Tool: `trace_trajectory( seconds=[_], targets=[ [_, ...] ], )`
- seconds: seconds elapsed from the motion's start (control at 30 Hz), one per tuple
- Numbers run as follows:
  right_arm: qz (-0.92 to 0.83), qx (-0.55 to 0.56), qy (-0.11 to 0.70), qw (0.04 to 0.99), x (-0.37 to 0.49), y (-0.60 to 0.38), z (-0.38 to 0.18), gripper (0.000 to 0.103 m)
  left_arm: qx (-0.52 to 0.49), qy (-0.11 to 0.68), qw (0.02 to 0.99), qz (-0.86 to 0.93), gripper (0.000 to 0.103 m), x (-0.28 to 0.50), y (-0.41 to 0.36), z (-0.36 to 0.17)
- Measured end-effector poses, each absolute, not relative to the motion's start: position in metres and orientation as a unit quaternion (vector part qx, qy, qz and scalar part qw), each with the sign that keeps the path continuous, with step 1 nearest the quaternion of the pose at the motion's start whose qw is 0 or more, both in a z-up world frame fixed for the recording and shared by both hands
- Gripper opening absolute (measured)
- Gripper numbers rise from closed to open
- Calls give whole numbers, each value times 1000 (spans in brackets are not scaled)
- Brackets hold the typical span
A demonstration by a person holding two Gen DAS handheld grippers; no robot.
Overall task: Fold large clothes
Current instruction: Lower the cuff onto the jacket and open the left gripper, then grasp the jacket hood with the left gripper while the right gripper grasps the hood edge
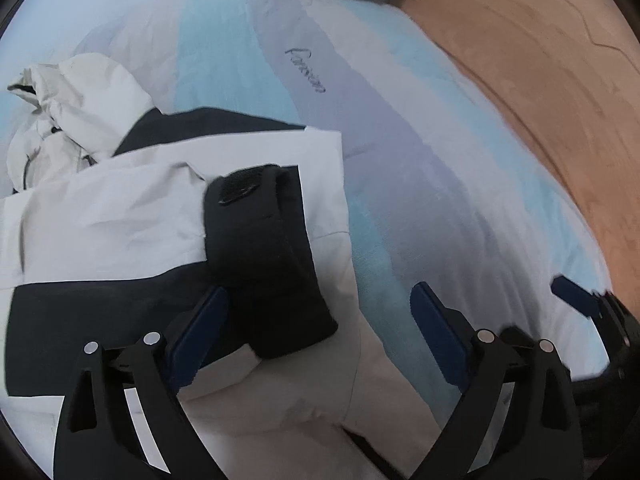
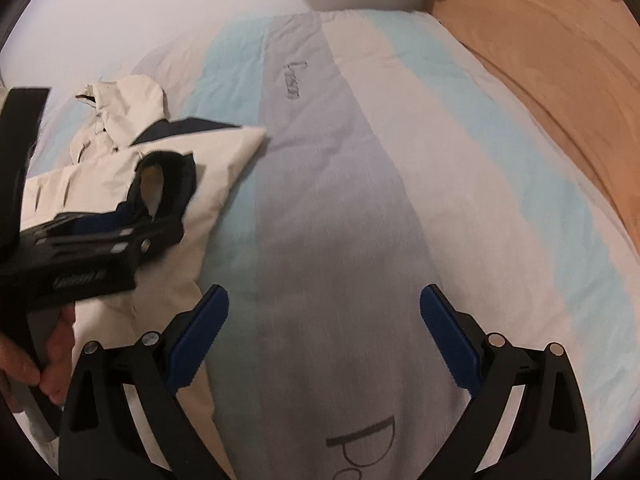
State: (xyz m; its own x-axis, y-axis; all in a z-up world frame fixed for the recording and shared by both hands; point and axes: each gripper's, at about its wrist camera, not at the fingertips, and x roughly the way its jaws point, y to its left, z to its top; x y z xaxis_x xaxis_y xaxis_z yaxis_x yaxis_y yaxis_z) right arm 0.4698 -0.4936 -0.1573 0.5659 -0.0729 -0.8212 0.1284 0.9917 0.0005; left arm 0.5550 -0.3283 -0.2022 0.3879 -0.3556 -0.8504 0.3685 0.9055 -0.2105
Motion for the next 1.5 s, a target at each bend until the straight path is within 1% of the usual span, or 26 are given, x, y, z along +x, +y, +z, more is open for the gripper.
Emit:
trace_trajectory(
  seconds=[0.17, 0.3, 0.43, 0.53, 0.73, 0.87, 0.97, 1.03, 1.1, 1.2, 1.5],
  targets=[
    [-42, 16, 449, 893, 483, -469, -142, 93, 5, 485, 848, -213, 92, 547, -293, -172],
    [-19, -1, 438, 899, 499, -435, -128, 93, -14, 486, 852, -195, 93, 551, -245, -156],
    [17, -12, 430, 903, 518, -398, -110, 93, -2, 493, 856, -158, 93, 561, -187, -148],
    [57, -20, 429, 901, 537, -369, -98, 93, -5, 504, 851, -145, 93, 577, -137, -143],
    [129, -59, 414, 899, 589, -304, -82, 93, -16, 511, 849, -131, 93, 623, -63, -137],
    [172, -90, 405, 893, 631, -256, -83, 93, -11, 506, 853, -125, 93, 655, -36, -140],
    [197, -82, 411, 886, 664, -236, -88, 93, -29, 509, 850, -133, 93, 680, -20, -143],
    [216, -81, 411, 882, 688, -226, -92, 93, -19, 509, 850, -134, 92, 696, -14, -146],
    [228, -77, 414, 878, 709, -222, -98, 93, -6, 507, 850, -142, 91, 713, -9, -150],
    [231, -68, 421, 874, 743, -222, -106, 93, -14, 511, 847, -145, 89, 738, 4, -158],
    [191, -15, 477, 858, 841, -240, -136, 90, -19, 514, 848, -124, 86, 814, 28, -183]
  ],
)
